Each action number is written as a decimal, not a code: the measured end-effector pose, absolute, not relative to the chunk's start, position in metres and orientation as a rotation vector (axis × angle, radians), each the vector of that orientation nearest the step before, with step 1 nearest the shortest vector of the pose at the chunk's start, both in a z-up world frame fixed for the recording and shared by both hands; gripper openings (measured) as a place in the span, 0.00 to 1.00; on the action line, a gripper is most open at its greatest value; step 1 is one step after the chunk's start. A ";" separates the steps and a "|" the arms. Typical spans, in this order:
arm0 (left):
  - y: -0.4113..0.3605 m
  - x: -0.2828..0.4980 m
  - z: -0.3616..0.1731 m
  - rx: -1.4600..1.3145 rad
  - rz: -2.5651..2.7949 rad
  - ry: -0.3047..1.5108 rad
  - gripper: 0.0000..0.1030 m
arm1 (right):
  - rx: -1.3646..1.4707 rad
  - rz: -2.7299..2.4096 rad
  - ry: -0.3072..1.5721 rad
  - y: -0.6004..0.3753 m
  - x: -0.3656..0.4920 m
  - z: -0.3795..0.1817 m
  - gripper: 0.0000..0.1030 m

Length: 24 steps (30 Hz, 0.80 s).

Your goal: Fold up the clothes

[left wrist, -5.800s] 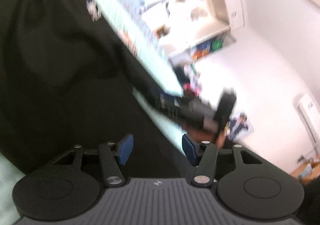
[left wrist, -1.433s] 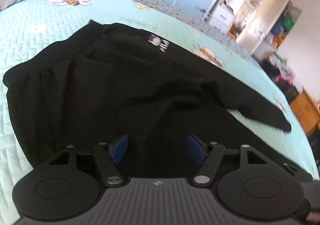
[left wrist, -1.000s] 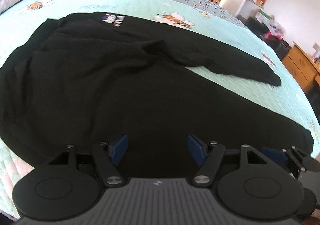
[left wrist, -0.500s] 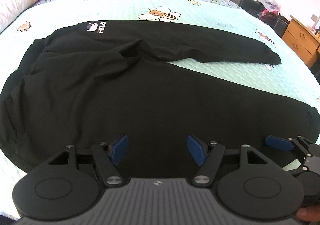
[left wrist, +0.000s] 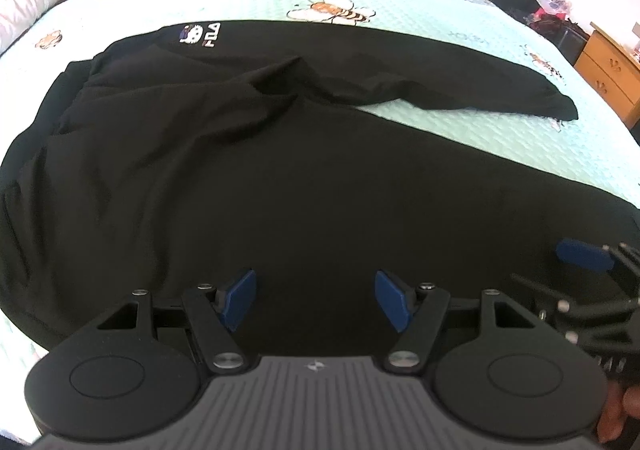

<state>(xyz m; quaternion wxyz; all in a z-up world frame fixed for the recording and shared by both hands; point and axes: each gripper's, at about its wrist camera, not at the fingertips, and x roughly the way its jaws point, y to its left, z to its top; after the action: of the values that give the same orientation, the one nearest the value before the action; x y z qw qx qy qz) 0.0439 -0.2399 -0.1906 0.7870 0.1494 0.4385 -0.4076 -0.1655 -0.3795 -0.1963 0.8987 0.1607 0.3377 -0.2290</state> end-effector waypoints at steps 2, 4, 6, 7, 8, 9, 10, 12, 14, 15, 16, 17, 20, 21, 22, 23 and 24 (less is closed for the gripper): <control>-0.239 0.043 -0.191 0.325 -0.880 0.948 0.67 | 0.339 -0.484 0.717 -0.383 -0.162 -0.200 0.94; -0.239 0.042 -0.189 0.327 -0.884 0.947 0.67 | 0.327 -0.489 0.740 -0.382 -0.161 -0.206 0.94; -0.240 0.040 -0.188 0.329 -0.889 0.945 0.67 | 0.305 -0.490 0.753 -0.378 -0.162 -0.211 0.94; -0.240 0.039 -0.187 0.331 -0.891 0.944 0.67 | 0.294 -0.489 0.751 -0.376 -0.163 -0.212 0.94; -0.240 0.039 -0.186 0.332 -0.894 0.942 0.67 | 0.284 -0.488 0.749 -0.374 -0.165 -0.213 0.95; -0.241 0.038 -0.186 0.335 -0.896 0.940 0.67 | 0.273 -0.488 0.747 -0.372 -0.166 -0.214 0.95; -0.241 0.036 -0.184 0.336 -0.898 0.937 0.67 | 0.263 -0.487 0.745 -0.370 -0.167 -0.215 0.95; -0.242 0.033 -0.182 0.337 -0.906 0.930 0.67 | 0.244 -0.486 0.742 -0.366 -0.169 -0.216 0.95; -0.243 0.031 -0.179 0.336 -0.913 0.921 0.67 | 0.241 -0.491 0.740 -0.365 -0.169 -0.217 0.95; -0.243 0.030 -0.178 0.337 -0.915 0.918 0.67 | 0.240 -0.493 0.739 -0.364 -0.169 -0.217 0.95; -0.244 0.030 -0.177 0.337 -0.915 0.915 0.67 | 0.237 -0.495 0.739 -0.363 -0.169 -0.217 0.95; -0.244 0.030 -0.177 0.338 -0.915 0.914 0.67 | 0.234 -0.497 0.738 -0.363 -0.169 -0.217 0.95; -0.243 0.031 -0.178 0.336 -0.909 0.917 0.67 | 0.228 -0.497 0.736 -0.360 -0.170 -0.218 0.96; -0.242 0.032 -0.178 0.332 -0.907 0.920 0.67 | 0.227 -0.497 0.735 -0.359 -0.171 -0.218 0.96; -0.240 0.033 -0.179 0.328 -0.905 0.923 0.67 | 0.226 -0.496 0.735 -0.358 -0.171 -0.218 0.96; -0.238 0.036 -0.179 0.319 -0.902 0.925 0.67 | 0.225 -0.494 0.736 -0.358 -0.171 -0.217 0.96; -0.235 0.040 -0.179 0.299 -0.896 0.931 0.67 | 0.226 -0.492 0.737 -0.358 -0.171 -0.217 0.96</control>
<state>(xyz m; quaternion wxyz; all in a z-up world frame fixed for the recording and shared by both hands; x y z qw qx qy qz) 0.0400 -0.2347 -0.1793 0.7879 0.1386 0.4323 -0.4161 -0.1712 -0.3582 -0.2165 0.8973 0.1092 0.3557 -0.2374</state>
